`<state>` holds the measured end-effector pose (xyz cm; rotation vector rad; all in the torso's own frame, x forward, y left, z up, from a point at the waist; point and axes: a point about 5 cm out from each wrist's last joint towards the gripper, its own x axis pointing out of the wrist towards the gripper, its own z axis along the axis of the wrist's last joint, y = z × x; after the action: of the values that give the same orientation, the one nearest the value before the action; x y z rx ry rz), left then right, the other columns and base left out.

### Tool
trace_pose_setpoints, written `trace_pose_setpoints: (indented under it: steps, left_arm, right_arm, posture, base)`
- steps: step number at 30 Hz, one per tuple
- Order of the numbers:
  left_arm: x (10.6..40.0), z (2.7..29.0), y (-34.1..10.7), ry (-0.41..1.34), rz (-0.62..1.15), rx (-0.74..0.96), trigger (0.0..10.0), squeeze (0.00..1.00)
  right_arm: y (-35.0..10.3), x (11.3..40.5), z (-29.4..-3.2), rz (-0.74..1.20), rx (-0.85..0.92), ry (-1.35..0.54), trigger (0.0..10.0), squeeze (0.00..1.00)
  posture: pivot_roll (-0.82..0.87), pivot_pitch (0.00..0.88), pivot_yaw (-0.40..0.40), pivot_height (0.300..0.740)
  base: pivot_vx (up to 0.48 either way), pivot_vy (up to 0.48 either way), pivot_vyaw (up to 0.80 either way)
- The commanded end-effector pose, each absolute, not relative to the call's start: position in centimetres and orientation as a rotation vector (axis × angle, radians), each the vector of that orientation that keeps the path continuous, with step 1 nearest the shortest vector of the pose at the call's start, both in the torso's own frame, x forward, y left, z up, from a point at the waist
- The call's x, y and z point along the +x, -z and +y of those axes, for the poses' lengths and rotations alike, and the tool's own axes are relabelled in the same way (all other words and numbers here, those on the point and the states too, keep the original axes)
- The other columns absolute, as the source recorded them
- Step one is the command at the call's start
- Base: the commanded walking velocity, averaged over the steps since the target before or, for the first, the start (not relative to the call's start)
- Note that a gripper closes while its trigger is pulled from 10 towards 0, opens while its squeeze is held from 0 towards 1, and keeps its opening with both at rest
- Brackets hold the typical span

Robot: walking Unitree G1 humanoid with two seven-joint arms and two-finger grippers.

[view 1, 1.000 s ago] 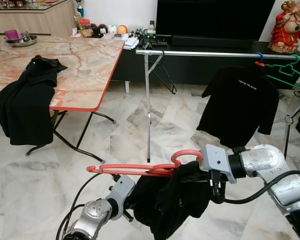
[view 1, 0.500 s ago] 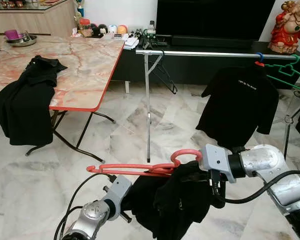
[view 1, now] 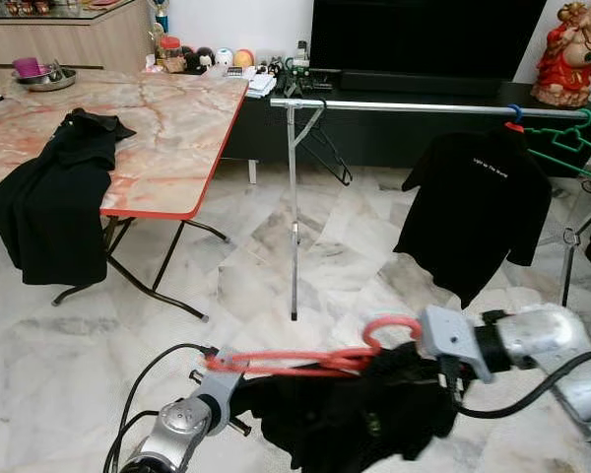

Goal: Hang hanger

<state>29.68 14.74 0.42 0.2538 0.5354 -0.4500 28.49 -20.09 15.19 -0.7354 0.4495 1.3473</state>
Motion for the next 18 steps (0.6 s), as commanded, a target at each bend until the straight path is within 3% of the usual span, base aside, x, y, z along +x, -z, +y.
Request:
trace_pose_setpoints:
  steps: [1, 18]
  left_arm:
    - [28.7, 16.1, 0.7, 0.415, 0.610, 0.268, 0.0, 0.00]
    - [28.2, 16.1, 1.2, 0.433, 0.629, 0.278, 0.0, 0.00]
  right_arm:
    - [-15.3, 28.3, -21.7, 0.515, -0.791, -1.316, 0.0, 0.00]
    - [-12.6, 28.4, -24.6, 0.729, -0.973, -1.190, 0.0, 0.00]
  posture:
    - [0.07, 0.081, -0.047, 0.740]
    - [0.08, 0.091, -0.043, 0.740]
  base:
    - [0.000, 0.000, 0.00]
    - [0.000, 0.000, 0.00]
